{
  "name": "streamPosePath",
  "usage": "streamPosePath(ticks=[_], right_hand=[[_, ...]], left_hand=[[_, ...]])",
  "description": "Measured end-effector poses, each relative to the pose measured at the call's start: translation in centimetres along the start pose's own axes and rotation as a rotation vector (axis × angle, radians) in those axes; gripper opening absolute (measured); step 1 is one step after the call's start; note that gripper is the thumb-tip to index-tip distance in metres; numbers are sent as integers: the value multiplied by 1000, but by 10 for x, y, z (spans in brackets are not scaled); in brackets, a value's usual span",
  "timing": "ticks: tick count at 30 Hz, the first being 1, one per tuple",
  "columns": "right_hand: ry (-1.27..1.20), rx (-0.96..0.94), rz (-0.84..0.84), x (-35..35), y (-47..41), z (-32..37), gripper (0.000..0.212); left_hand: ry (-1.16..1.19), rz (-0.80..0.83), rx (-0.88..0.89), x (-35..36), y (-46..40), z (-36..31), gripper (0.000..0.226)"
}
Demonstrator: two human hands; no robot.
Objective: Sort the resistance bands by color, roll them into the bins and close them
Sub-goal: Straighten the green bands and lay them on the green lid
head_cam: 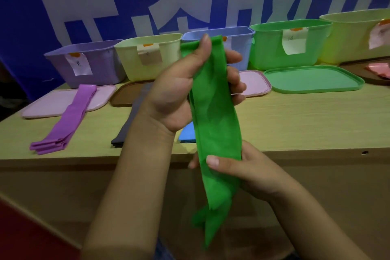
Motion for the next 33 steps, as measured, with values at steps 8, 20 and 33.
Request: streamPosePath(ticks=[8,20,33], right_hand=[[-358,111,453,2,-9,-19,45],[-326,95,271,1,-6,-31,22],[-55,105,46,-4,-3,-49,28]], left_hand=[[-60,195,-98,-1,-2,-1,56],[-46,45,-32,-7,-10,-11,50],[5,-226,111,-21,-23,4,39]])
Point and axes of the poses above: each hand's wrist, its own y-axis away from the middle knuckle, its own x-axis out of the palm, z = x × y, the point moved 1 cm from there along -y, towards the middle knuckle, and after that the axes turned 3 degrees about -y, right-handed, at the moved point
